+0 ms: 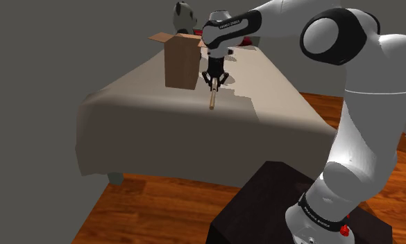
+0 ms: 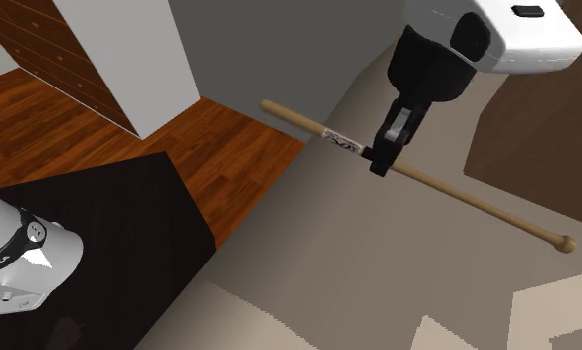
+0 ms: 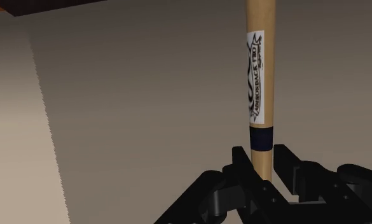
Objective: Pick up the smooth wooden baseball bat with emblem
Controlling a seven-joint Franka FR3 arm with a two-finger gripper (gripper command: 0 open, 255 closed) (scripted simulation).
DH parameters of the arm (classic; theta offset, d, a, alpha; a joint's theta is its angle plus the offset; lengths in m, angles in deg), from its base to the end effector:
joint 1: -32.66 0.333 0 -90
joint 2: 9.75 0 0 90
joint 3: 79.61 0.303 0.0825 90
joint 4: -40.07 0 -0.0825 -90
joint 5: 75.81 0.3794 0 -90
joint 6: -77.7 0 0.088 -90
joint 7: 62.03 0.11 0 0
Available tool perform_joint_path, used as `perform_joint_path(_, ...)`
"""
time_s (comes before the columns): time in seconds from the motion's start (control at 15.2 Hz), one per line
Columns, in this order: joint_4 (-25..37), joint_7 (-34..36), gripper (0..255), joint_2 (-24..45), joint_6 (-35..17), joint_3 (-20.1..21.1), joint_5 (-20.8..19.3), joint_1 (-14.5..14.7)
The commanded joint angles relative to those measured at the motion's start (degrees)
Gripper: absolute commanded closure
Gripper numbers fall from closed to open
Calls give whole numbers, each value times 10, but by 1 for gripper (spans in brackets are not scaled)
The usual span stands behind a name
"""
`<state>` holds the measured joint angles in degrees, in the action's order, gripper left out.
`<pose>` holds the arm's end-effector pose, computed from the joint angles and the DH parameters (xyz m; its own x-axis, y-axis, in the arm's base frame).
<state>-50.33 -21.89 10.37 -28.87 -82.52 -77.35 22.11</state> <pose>0.6287 -0.1491 0.4179 0.6013 -0.7986 -0.0250 -0.7953 -0.6013 0.0769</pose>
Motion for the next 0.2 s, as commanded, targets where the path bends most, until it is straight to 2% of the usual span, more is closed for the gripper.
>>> perform_joint_path(0.0,11,-1,255,-3,14,0,0,0)
perform_joint_path(0.13,12,-1,255,-3,15,0,0,0)
